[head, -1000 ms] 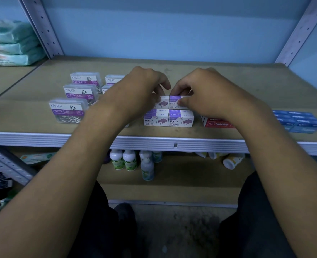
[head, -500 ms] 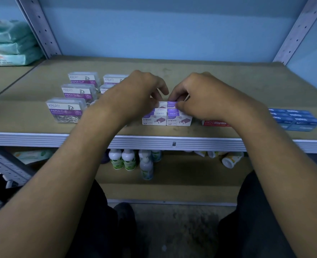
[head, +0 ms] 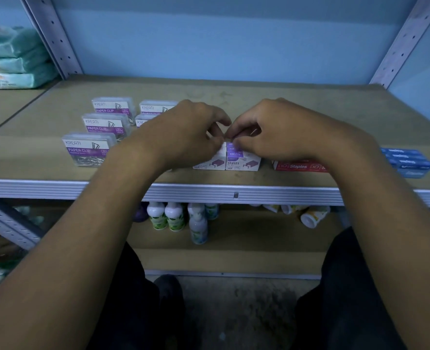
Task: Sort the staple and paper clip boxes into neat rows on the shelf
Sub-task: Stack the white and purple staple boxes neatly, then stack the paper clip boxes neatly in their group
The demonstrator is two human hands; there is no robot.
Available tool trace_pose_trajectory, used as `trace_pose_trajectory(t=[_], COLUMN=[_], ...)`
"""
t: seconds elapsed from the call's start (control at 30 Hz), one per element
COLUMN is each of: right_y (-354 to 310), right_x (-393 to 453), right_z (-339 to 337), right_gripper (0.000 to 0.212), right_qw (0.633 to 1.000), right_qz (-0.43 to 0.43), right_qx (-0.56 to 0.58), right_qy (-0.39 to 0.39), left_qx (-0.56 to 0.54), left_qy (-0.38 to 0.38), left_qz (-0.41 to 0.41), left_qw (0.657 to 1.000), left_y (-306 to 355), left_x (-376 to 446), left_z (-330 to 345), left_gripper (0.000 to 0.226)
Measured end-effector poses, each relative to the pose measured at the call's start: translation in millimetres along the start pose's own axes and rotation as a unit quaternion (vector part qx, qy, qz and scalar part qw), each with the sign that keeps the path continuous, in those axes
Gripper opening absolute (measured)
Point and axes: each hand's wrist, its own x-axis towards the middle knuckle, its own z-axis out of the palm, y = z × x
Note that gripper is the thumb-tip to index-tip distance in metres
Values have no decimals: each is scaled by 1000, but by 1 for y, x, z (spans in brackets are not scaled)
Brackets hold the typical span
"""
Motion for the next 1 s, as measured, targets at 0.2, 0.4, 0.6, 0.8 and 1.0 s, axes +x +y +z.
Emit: trace_pose_trajectory(t=[0.2,0.4,0.6,0.8,1.0], right_y=[-5,-5,-4,-7,-16], right_x=[-4,-1,1,-1,7], right_z=[1,6,9,2,-1], right_gripper=[63,61,58,58,39], right_qw=[998,998,998,999,996], right_qz=[16,47,54,34,-5], right_qx=[-36,-31,-27,8,80], right_qy=[-50,-16,-12,-9,50], left_qx=[-8,-25,-9,-56,-51], left_qy=[-48,-33,-22,1,112], left_qz=[2,-1,17,39,4], left_qw=[999,999,1000,998,992], left_y=[0,-1,-2,-7,-28], left_x=[-5,-2,-1,-7,-22], left_z=[-2,-1,2,-3,-23], left_gripper=[89,86,77,63,53])
